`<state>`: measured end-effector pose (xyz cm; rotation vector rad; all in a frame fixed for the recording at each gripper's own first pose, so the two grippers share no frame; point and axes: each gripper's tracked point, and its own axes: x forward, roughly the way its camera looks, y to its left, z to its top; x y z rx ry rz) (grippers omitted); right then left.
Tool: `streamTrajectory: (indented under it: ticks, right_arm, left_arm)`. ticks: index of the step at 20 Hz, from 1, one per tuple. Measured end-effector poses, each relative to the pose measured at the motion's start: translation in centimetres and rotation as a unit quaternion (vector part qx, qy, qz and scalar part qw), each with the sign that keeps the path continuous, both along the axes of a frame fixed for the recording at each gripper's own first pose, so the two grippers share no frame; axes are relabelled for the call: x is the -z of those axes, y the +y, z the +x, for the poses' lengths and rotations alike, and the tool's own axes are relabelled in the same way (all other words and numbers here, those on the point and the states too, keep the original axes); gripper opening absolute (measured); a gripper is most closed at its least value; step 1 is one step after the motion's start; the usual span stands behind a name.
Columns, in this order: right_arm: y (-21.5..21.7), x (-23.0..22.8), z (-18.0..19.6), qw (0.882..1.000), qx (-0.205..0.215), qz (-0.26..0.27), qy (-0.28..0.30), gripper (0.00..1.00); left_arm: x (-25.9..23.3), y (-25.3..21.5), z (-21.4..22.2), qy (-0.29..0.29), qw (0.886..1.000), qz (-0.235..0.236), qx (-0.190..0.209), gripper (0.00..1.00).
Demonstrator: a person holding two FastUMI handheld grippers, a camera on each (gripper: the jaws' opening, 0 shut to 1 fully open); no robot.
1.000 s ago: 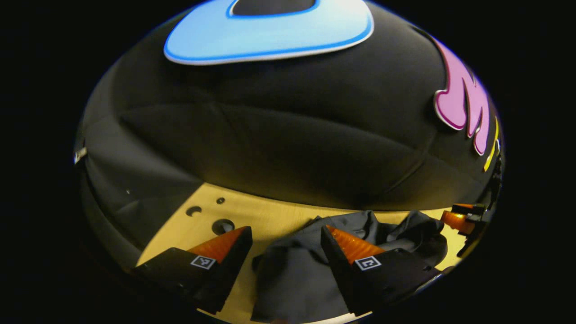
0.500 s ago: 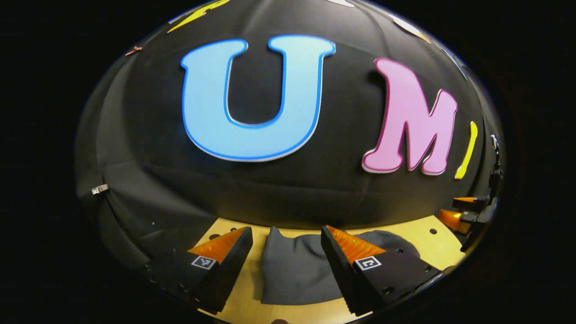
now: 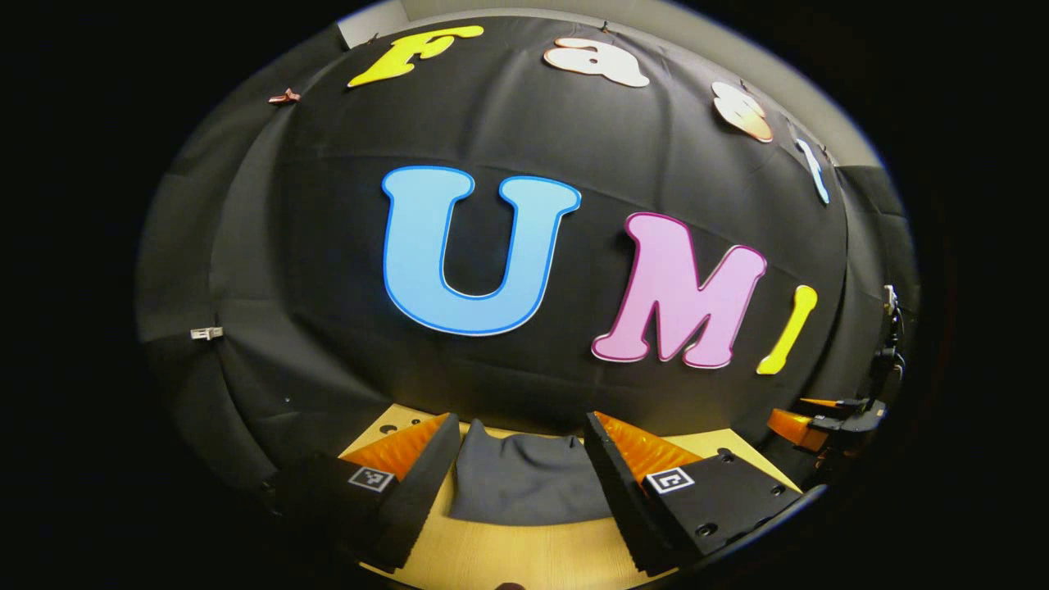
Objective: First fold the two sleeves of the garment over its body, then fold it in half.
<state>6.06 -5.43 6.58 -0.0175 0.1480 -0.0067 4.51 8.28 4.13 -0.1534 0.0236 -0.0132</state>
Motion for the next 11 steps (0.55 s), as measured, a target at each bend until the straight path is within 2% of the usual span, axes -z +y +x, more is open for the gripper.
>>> streamTrajectory:
  ticks: [3, 8, 11]
  right_arm:
    - [0.9, 0.7, -4.4, 1.0, 0.004, 0.015, 0.006, 0.98]
    - [2.5, 2.9, -10.5, 0.998, 0.014, 0.065, 0.023, 0.98]
    - [2.6, 4.7, -13.0, 0.997, 0.015, 0.056, 0.041, 0.97]
  left_arm:
    - [1.6, -0.4, -4.4, 0.001, 1.0, 0.021, -0.001, 0.96]
    - [4.5, -0.6, -9.6, 0.002, 1.0, -0.009, -0.005, 0.96]
    - [6.7, 0.8, -11.4, 0.014, 1.0, -0.007, -0.017, 0.96]
